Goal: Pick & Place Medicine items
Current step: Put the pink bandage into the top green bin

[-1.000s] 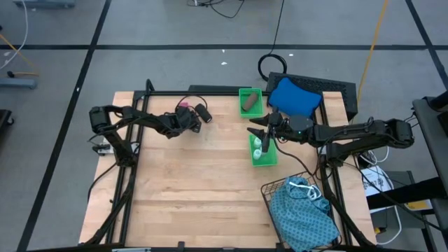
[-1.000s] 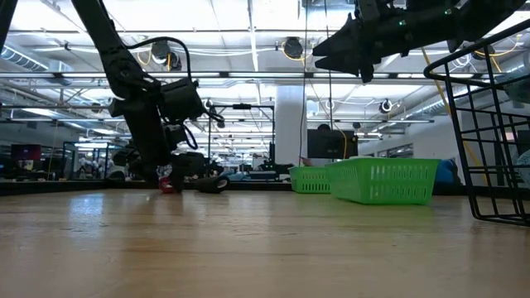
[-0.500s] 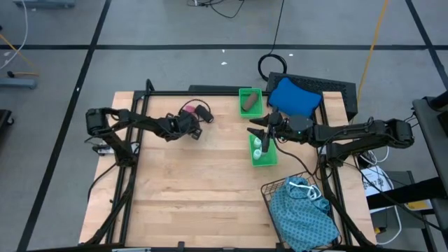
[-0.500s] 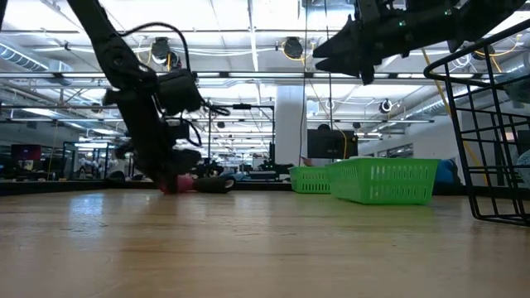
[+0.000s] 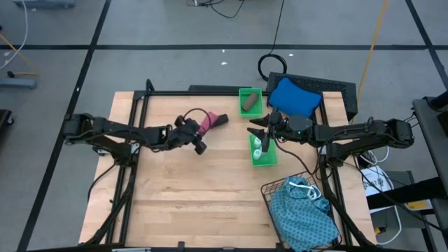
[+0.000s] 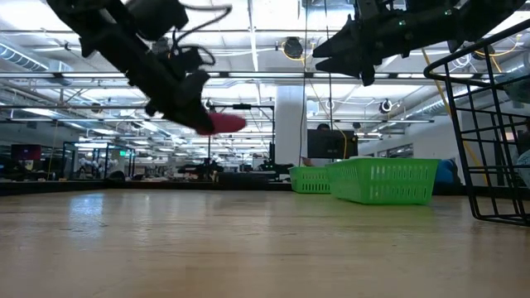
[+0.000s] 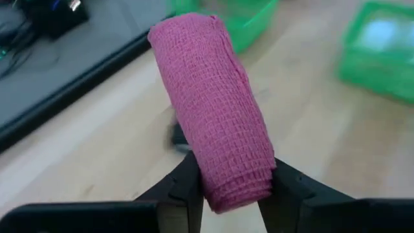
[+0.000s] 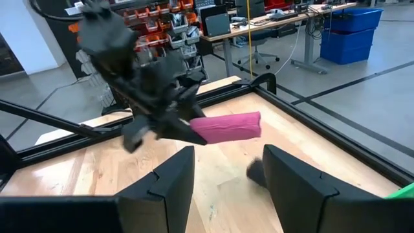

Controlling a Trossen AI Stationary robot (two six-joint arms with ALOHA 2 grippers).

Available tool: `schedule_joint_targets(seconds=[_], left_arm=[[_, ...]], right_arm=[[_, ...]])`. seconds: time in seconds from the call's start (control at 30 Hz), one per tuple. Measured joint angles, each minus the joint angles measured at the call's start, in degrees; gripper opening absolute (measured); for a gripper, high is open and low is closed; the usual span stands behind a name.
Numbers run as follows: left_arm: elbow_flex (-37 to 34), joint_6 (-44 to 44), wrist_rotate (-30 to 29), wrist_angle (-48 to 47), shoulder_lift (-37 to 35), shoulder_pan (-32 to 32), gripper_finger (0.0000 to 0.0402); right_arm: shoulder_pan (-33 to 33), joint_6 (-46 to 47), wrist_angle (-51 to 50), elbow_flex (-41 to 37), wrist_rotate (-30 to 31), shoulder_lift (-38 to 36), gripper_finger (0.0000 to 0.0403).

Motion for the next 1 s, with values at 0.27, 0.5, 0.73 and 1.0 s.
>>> schedule_joint_targets(seconds=[0.27,0.5,0.73,1.0], left_arm=[[0.0,7.2,4.6,10.3,0.1,-4.7,0.0119],[0.0,12.3,7.9,20.0,0.1,-6.9,0.0119],[0.1,16.6,7.6,23.0,0.1,-8.3,0.0120],[0.1,17.5,7.2,23.0,0.1,-8.2,0.0120]], right_arm=[[0.2,4.0,0.4,0.0,0.0,0.8,0.0171],[0.4,4.3,7.0,0.0,0.0,6.0,0.0171],[0.4,8.2,16.8,0.0,-0.3,13.7,0.0171],[0.4,11.9,30.8,0.0,-4.7,22.6,0.0171]])
